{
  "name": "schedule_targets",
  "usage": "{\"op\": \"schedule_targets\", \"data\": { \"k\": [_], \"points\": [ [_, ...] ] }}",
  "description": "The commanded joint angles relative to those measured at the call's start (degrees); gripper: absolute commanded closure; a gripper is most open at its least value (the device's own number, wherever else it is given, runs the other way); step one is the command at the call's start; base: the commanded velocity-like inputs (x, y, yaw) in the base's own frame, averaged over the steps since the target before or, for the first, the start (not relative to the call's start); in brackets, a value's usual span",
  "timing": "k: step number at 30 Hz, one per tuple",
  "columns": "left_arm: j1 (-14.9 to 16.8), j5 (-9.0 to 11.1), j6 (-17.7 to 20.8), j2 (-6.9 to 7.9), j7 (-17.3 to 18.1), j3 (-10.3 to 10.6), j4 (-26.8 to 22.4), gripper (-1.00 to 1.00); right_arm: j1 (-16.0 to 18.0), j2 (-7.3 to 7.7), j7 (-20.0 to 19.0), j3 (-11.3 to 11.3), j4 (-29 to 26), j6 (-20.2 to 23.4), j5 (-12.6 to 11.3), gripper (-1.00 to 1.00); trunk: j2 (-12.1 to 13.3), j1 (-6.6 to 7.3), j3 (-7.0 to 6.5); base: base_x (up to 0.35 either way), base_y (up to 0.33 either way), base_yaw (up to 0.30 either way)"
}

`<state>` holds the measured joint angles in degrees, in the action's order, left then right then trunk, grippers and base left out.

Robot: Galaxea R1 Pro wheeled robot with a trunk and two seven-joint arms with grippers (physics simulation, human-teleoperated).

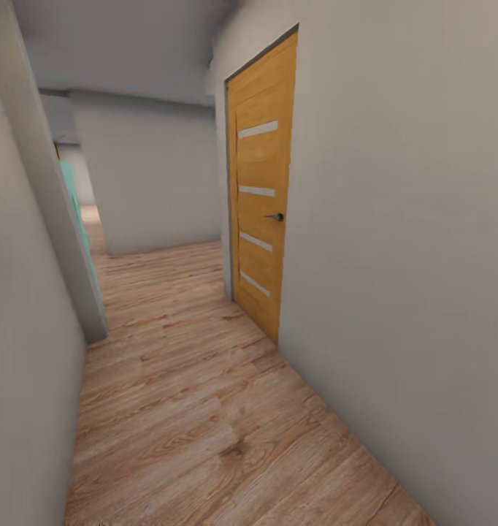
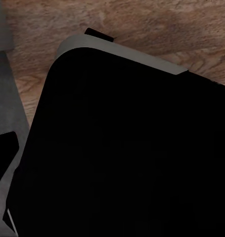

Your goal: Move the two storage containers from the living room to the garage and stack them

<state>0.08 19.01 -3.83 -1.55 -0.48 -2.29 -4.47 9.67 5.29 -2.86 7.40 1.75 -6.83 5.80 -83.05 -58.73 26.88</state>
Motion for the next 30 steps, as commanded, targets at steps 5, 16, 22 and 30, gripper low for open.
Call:
{"op": "schedule_targets", "data": {
  "k": [5,16,22,30],
  "points": [
    [0.0,0.3,-0.1,-0.32,-0.1,-0.2,-0.1,-1.0,0.1,0.14,0.0,0.1,0.2,-0.4,0.5,-1.0,0.0,0.0,0.05,0.0,0.0,0.28],
    [0.0,0.6,0.0,-0.21,0.0,-0.3,0.1,-1.0,0.1,0.07,0.0,0.1,0.1,-0.5,0.5,-1.0,0.0,0.0,0.05,0.206,-0.008,0.135],
    [0.0,0.6,0.1,-0.2,0.0,-0.3,0.0,-1.0,0.1,0.06,0.0,0.1,0.1,-0.5,0.4,-1.0,0.0,0.0,0.05,0.304,-0.06,0.006],
    [0.0,0.6,0.1,-0.28,0.0,-0.3,0.1,-1.0,0.1,-0.08,0.0,0.0,0.1,-0.4,0.3,-1.0,0.0,0.0,0.05,0.305,-0.075,0.001]
  ]
}}
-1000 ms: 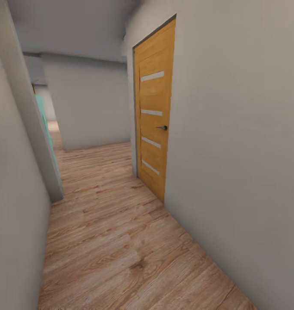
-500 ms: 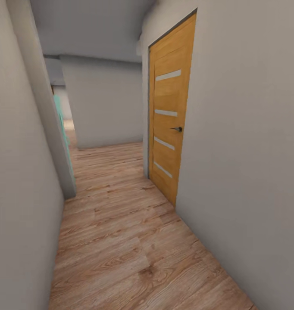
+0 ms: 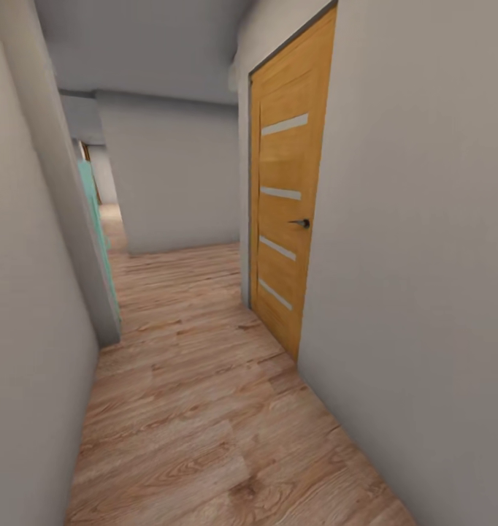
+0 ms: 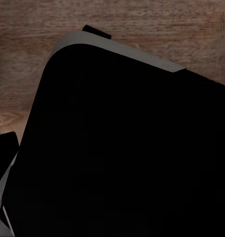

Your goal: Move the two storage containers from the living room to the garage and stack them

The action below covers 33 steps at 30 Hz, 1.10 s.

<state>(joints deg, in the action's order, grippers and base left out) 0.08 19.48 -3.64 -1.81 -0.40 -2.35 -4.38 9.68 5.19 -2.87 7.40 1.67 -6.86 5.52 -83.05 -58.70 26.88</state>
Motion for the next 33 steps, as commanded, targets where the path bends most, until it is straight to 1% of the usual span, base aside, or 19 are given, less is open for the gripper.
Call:
{"op": "schedule_targets", "data": {
  "k": [1,8,10,26,33],
  "points": [
    [0.0,0.1,-0.1,-0.03,0.0,-0.3,0.0,-1.0,0.1,0.0,0.0,0.0,0.2,-0.3,0.5,-1.0,0.0,-0.03,0.05,0.305,-0.104,0.0],
    [0.0,0.2,-0.1,-0.04,-0.1,-0.3,0.0,-1.0,0.1,-0.21,0.0,0.0,0.3,-0.3,0.5,-1.0,0.0,-0.03,0.05,0.305,-0.127,0.001],
    [0.0,0.2,-0.1,-0.07,-0.1,-0.2,0.0,-1.0,0.1,-0.08,0.0,0.0,0.2,-0.3,0.5,-1.0,0.0,-0.03,0.05,0.305,-0.135,0.146],
    [0.0,0.2,-0.1,-0.03,-0.1,-0.3,0.2,-1.0,0.1,0.13,0.0,0.0,0.3,-0.3,0.5,-1.0,0.0,-0.03,0.05,0.306,-0.131,0.259],
    [0.0,0.2,-0.2,-0.03,-0.1,-0.3,0.3,-1.0,0.1,0.07,0.0,0.0,0.3,-0.3,0.5,-1.0,0.0,-0.03,0.05,0.314,-0.042,0.269]
  ]
}}
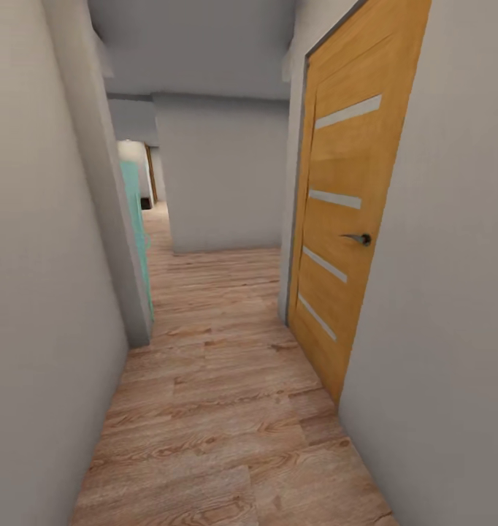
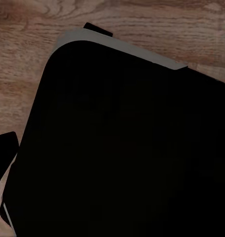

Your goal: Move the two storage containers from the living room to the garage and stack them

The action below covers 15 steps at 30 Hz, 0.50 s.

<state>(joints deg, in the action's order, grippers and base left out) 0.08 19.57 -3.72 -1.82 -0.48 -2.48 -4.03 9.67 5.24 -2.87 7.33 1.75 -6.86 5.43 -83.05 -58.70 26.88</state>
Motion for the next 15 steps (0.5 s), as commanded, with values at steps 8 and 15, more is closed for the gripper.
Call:
{"op": "schedule_targets", "data": {
  "k": [8,15],
  "points": [
    [0.0,0.1,-0.1,0.06,-0.1,-0.2,0.0,-1.0,0.1,0.02,0.0,0.1,0.1,-0.4,0.6,-1.0,0.0,-0.03,0.05,0.32,-0.002,0.269],
    [0.0,0.1,-0.1,0.06,-0.1,-0.2,0.1,-1.0,0.1,-0.02,0.0,0.1,0.1,-0.5,0.7,-1.0,0.0,-0.03,0.05,0.322,0.0,0.241]
  ]
}}
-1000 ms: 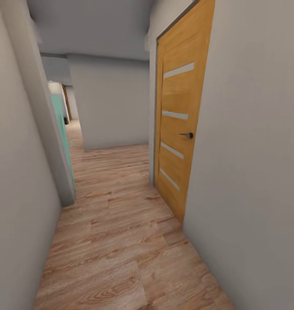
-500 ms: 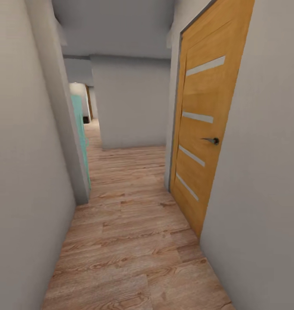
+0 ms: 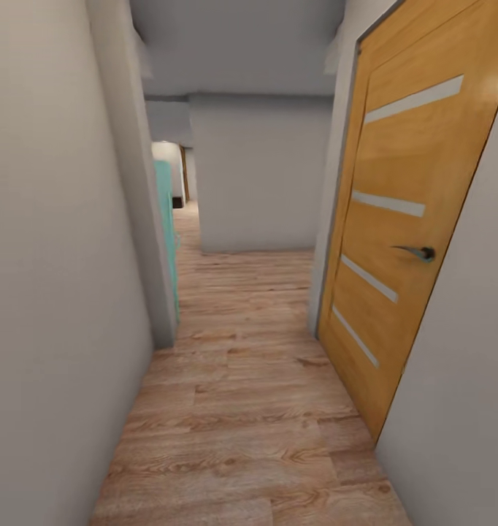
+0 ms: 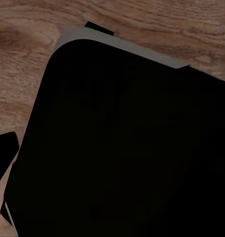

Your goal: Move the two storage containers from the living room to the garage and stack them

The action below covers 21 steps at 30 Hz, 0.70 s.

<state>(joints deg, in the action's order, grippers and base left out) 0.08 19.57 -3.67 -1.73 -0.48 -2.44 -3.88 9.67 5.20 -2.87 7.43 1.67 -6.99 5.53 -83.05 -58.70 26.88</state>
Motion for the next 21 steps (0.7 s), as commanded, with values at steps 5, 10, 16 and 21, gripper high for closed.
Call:
{"op": "schedule_targets", "data": {
  "k": [5,10,16,21],
  "points": [
    [0.0,0.1,-0.1,-0.02,-0.1,-0.1,0.1,-1.0,0.1,-0.08,0.0,0.0,0.2,-0.3,0.5,-1.0,0.0,-0.03,0.05,0.322,0.0,0.056],
    [0.0,0.0,-0.1,-0.11,-0.1,0.0,0.2,-1.0,0.1,-0.24,-0.2,0.0,0.2,-0.3,0.5,-1.0,0.0,-0.03,0.05,0.322,0.0,0.005],
    [0.0,-0.1,-0.1,-0.16,-0.1,0.2,0.2,-1.0,0.1,-0.21,-0.4,0.0,0.2,-0.4,0.5,-1.0,0.0,-0.03,0.05,0.322,0.0,0.0],
    [0.0,0.0,-0.1,-0.12,-0.1,0.2,0.2,-1.0,0.1,-0.37,-0.7,0.0,0.2,-0.3,0.5,-1.0,0.0,-0.03,0.05,0.322,0.0,0.0]
  ]
}}
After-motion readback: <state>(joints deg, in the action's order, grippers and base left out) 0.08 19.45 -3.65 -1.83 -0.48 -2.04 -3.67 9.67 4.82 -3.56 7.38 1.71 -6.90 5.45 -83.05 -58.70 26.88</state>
